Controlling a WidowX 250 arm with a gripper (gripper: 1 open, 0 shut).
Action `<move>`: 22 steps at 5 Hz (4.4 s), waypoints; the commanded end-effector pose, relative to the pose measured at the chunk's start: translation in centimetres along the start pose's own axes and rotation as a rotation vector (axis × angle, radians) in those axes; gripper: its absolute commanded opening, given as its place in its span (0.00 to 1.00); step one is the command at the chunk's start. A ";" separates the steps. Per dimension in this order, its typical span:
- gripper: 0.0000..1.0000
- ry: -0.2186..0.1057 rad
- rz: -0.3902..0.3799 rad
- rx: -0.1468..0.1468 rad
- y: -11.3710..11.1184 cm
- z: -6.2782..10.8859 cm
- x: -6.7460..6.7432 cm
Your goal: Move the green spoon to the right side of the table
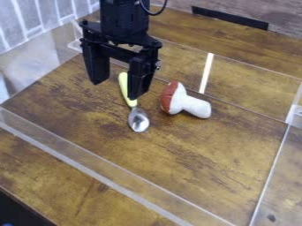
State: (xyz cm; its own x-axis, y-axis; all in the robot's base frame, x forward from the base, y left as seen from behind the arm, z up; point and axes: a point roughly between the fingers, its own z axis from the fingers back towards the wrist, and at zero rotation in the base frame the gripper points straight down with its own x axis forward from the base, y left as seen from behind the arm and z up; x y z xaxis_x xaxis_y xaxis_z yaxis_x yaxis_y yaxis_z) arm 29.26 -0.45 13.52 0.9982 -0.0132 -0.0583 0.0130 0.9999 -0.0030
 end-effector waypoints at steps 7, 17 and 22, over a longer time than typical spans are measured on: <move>0.00 -0.071 -0.001 -0.052 -0.4 -3.6 5.1; 0.00 -0.110 0.092 -0.051 2.0 -4.6 7.5; 1.00 -0.144 0.201 -0.072 1.8 -0.4 8.4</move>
State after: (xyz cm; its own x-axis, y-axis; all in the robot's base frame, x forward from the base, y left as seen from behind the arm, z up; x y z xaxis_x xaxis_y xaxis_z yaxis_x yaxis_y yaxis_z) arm 37.53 0.69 9.53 0.9837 0.1794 -0.0069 -0.1795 0.9814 -0.0686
